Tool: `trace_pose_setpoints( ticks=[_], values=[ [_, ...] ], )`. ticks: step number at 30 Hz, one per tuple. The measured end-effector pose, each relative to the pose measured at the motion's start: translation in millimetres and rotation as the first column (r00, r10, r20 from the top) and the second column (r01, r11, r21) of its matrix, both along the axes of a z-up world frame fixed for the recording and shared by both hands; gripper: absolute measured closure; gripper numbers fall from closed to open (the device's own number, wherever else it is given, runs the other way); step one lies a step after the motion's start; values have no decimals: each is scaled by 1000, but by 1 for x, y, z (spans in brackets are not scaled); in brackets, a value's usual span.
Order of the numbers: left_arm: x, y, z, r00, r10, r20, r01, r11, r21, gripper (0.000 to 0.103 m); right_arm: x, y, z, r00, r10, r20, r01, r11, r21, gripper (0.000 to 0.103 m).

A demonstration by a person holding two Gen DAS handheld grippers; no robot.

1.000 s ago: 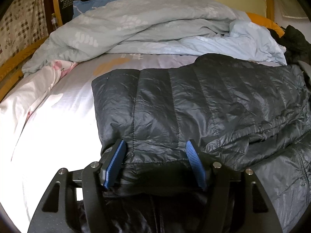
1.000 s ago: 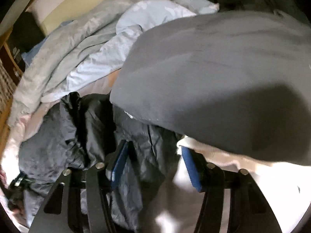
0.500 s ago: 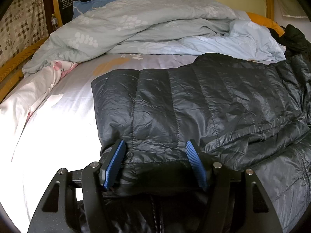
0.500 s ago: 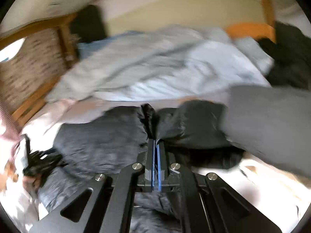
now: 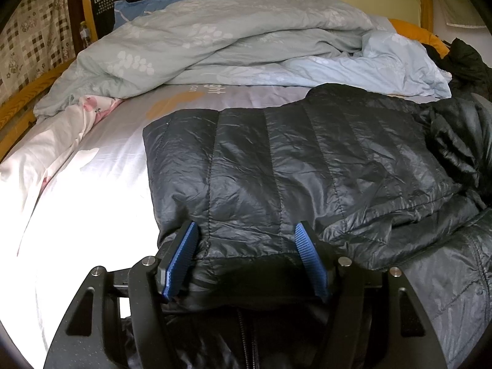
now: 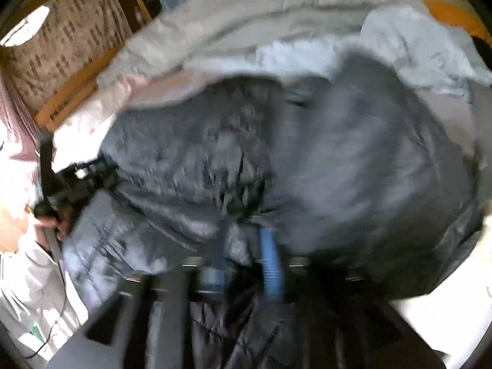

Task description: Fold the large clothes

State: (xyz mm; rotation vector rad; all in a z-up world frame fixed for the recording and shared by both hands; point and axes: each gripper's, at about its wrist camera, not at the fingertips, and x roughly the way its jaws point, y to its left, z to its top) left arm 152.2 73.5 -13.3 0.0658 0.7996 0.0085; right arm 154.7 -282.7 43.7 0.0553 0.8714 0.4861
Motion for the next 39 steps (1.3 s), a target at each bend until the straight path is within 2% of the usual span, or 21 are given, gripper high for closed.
trace_pose_setpoints(
  ticks=[1,4,6,8,10,11,12,13,14,16,17,19,20,23,26,29,34,36,37,38,39],
  values=[
    [0,0,0,1000,0,0,0,1000,0,38,-4,-11,13,999,-23,49,21,999,33,27],
    [0,0,0,1000,2,-1,-2,1000,2,38,-13,-45,43,988,-90,129,74,990,123,26],
    [0,0,0,1000,1,0,-1,1000,3,38,-16,-76,58,967,-203,152,178,971,161,26],
    [1,0,0,1000,1,0,-1,1000,2,38,-16,-107,61,934,-329,141,300,934,193,26],
    [1,-1,0,1000,2,-1,-2,1000,2,37,-13,-139,55,880,-467,89,452,880,147,26],
    [1,-1,0,1000,2,-1,-2,1000,3,37,-9,-150,49,852,-520,59,516,854,70,26],
    [1,-1,0,1000,1,0,-1,1000,2,37,-7,-156,42,844,-534,45,535,845,1,27],
    [1,0,0,1000,2,-1,-2,1000,2,37,-6,-160,34,860,-509,26,510,859,-46,30],
    [1,-1,0,1000,2,-1,-2,1000,2,37,-7,-165,30,876,-481,-2,481,876,-45,32],
    [1,-1,-1,1000,2,-2,-2,1000,2,37,-5,-175,18,891,-444,-94,451,889,80,32],
    [1,-1,-1,1000,2,-2,-2,1000,3,37,-2,-179,13,897,-422,-132,440,880,180,32],
    [1,-1,-1,1000,1,-3,-1,1000,6,36,6,-181,1,896,-402,-190,441,857,266,32],
    [1,-1,-2,1000,0,-3,0,1000,6,36,10,-178,-5,886,-414,-208,457,854,248,32],
    [0,0,-2,1000,-1,-4,1,1000,0,35,23,-156,-27,865,-454,-215,471,882,31,32],
    [1,0,-3,1000,0,-9,0,1000,0,35,30,-146,-43,867,-425,-260,440,898,0,32],
    [1,-2,-3,1000,-2,-10,2,1000,3,34,39,-137,-44,883,-411,-228,422,907,-1,33],
    [1,-2,-2,1000,0,-11,0,1000,3,33,60,-130,-50,879,-452,-150,456,890,-5,51],
    [2,-2,-2,1000,0,-11,0,1000,2,33,61,-128,-54,860,-500,-100,500,865,-27,71],
    [2,-2,-3,1000,0,-12,0,1000,3,33,60,-128,-54,855,-511,-87,511,859,-27,77],
    [2,-3,-3,1000,1,-13,-1,1000,3,33,59,-128,-52,853,-516,-77,516,856,-22,93],
    [2,-4,-3,1000,1,-14,-1,1000,4,33,57,-127,-49,851,-521,-66,520,854,-28,96]
  ],
)
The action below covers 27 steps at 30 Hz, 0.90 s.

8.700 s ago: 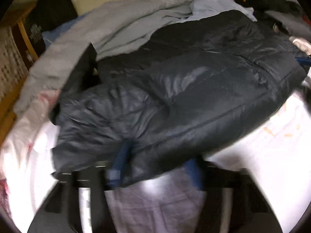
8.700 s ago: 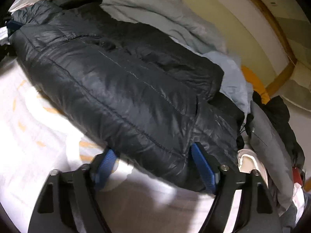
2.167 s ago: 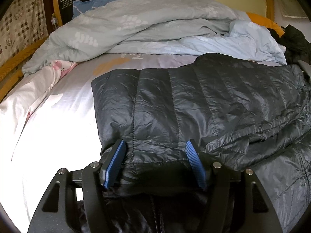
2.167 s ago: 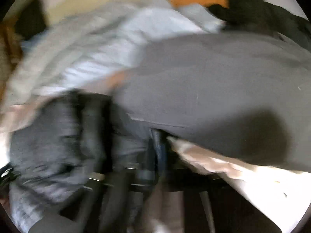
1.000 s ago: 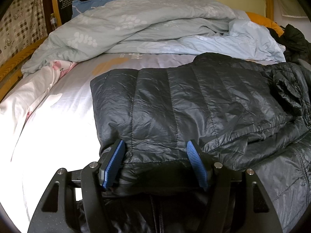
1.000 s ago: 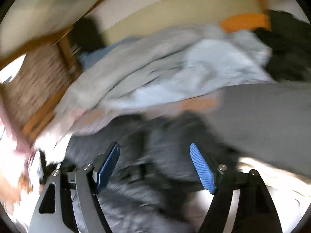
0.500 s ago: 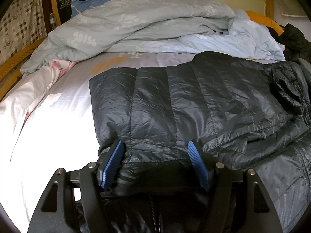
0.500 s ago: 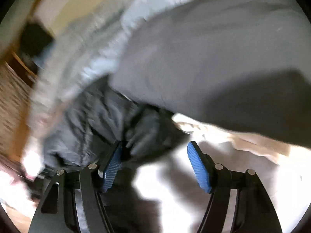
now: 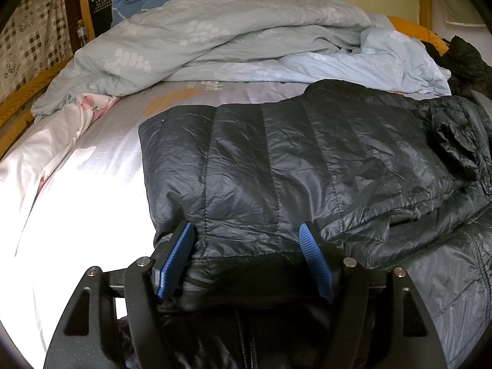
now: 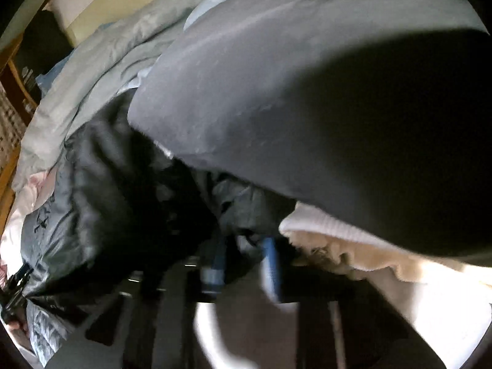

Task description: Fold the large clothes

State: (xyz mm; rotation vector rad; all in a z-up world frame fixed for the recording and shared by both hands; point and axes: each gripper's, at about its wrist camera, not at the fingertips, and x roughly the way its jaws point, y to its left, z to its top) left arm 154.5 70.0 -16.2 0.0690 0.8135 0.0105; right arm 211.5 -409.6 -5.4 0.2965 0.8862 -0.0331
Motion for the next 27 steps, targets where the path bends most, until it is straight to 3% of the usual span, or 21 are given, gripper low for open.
trace_pose_setpoints(
  ticks=[2,5,8,11,14,16,19,21,23,25,27],
  values=[
    [-1,0,0,1000,0,0,0,1000,-1,33,-11,8,14,999,8,31,-7,999,-38,98],
    [0,0,0,1000,1,-2,-1,1000,-2,33,-37,33,56,982,115,151,-99,989,-109,98],
    [0,-1,0,1000,0,0,0,1000,-1,33,-70,49,103,931,172,323,-111,973,-201,98],
    [0,-2,1,1000,0,6,0,1000,-4,33,-97,65,140,862,160,482,-43,968,-246,98],
    [-7,-7,10,998,-20,58,18,1000,24,33,-126,76,173,827,111,551,86,944,-319,98],
    [-23,-24,23,987,-92,128,80,992,94,36,-144,79,186,786,111,608,113,941,-318,98],
    [-40,-56,51,963,-221,153,218,975,40,44,-164,89,202,742,122,659,188,906,-379,98],
    [-37,-83,62,958,-264,113,266,964,-5,48,-168,91,213,723,121,681,210,899,-383,98],
    [-21,-111,63,947,-321,17,321,944,-70,54,-180,81,220,709,126,694,188,915,-358,98],
    [6,-141,58,936,-340,-87,330,938,-110,55,-184,72,220,734,160,660,158,905,-395,98],
    [32,-163,49,933,-331,-141,319,943,-99,56,-180,62,216,765,136,629,192,885,-425,98]
  ],
)
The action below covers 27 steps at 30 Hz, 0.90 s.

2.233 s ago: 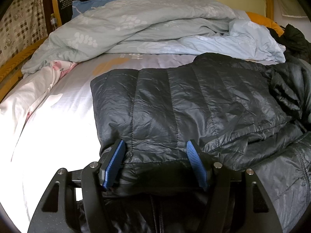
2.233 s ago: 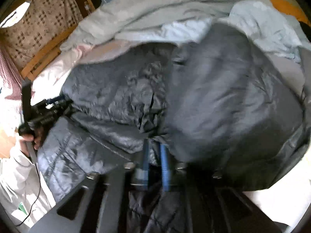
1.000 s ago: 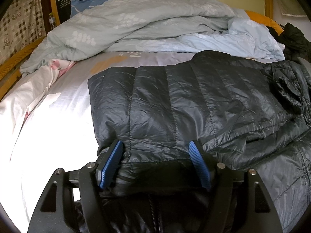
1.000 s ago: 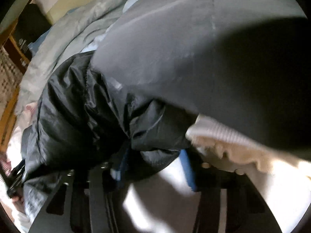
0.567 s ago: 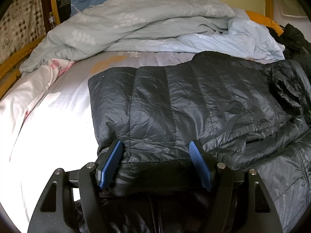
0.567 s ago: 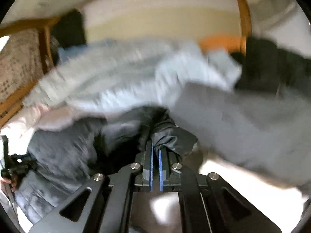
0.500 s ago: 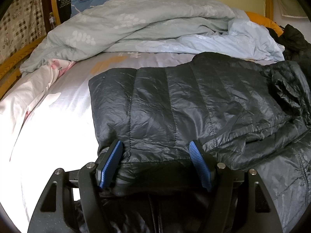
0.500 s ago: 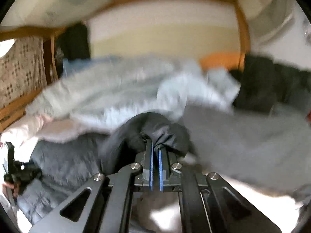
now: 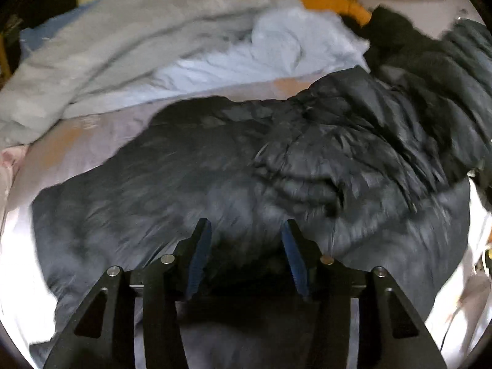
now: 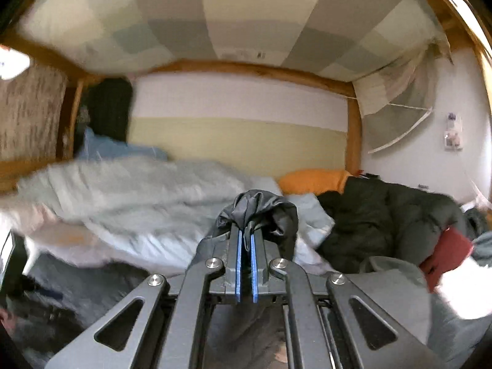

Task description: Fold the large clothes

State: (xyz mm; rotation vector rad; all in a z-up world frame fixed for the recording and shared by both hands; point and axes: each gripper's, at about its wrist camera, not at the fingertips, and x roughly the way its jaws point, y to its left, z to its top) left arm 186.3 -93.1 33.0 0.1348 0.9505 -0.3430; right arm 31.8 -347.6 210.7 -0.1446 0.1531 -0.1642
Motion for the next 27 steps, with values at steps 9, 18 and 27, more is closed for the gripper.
trace_pose_setpoints(
  ticks=[9,18,27],
  values=[
    [58,-63,-23,995,-12,-94,2,994,-112,76,22,-75,-25,992,8,-123,17,979,205,98],
    [11,-141,16,974,-202,103,215,968,-126,73,30,-83,-39,986,73,-148,-36,970,240,98],
    [-54,-119,63,927,-234,293,288,945,-157,43,50,-76,-59,930,322,-176,-215,868,448,98]
  ],
)
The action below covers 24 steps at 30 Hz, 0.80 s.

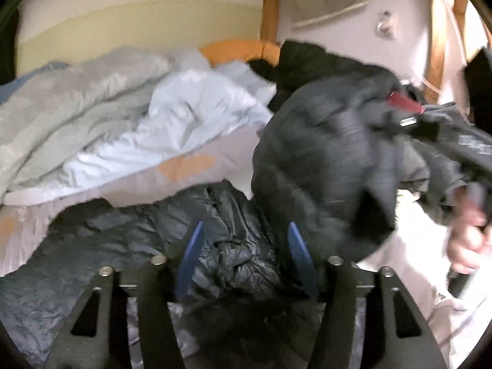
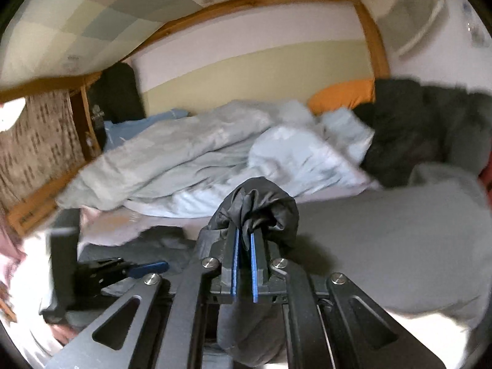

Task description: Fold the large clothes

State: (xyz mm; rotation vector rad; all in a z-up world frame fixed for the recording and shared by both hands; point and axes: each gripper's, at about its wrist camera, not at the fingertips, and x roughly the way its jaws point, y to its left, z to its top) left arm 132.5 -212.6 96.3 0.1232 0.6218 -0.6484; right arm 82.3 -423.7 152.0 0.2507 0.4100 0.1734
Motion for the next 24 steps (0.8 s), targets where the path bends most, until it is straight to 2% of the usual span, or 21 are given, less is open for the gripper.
trace_pose_setpoints(
  ticks=[2,4,7,9,10,12,13,14,15,17,20,22,24],
  values=[
    [-8,16,9,999,42,15,-42,999,-16,43,3,7,-4,998,59,12,-60,996,60,98],
    [-14,40,16,994,106,6,-105,993,-51,43,10,32,-9,988,153,-4,-153,987,43,98],
    [-18,70,17,985,172,-4,-172,984,-47,42,24,85,-30,969,228,-96,-239,963,-121,98],
    [-18,86,13,975,220,-4,-220,975,1,42,34,120,-54,965,189,-180,-234,931,-279,94],
    [-21,94,12,970,242,-2,-242,970,20,42,38,131,-64,961,176,-215,-240,915,-325,91],
    [-27,104,10,968,252,7,-252,967,45,42,43,136,-76,948,175,-267,-261,906,-334,80],
    [-31,108,10,966,259,21,-260,964,60,42,44,132,-78,940,180,-291,-268,916,-298,78],
    [-34,109,9,964,264,36,-266,961,74,42,45,125,-76,935,191,-300,-270,929,-251,70],
    [-38,110,9,962,267,56,-272,958,92,42,43,115,-73,933,206,-296,-268,945,-188,60],
    [-46,105,7,958,269,101,-282,948,147,42,35,87,-61,937,243,-251,-260,965,-33,50],
    [-50,90,5,959,242,149,-272,936,225,39,24,48,-44,941,265,-212,-248,963,106,50],
    [-54,78,6,965,210,160,-242,943,226,33,19,26,-35,949,248,-193,-219,962,162,48],
    [-57,67,7,970,181,164,-214,954,212,30,17,6,-29,943,263,-205,-221,953,205,46]
  ],
)
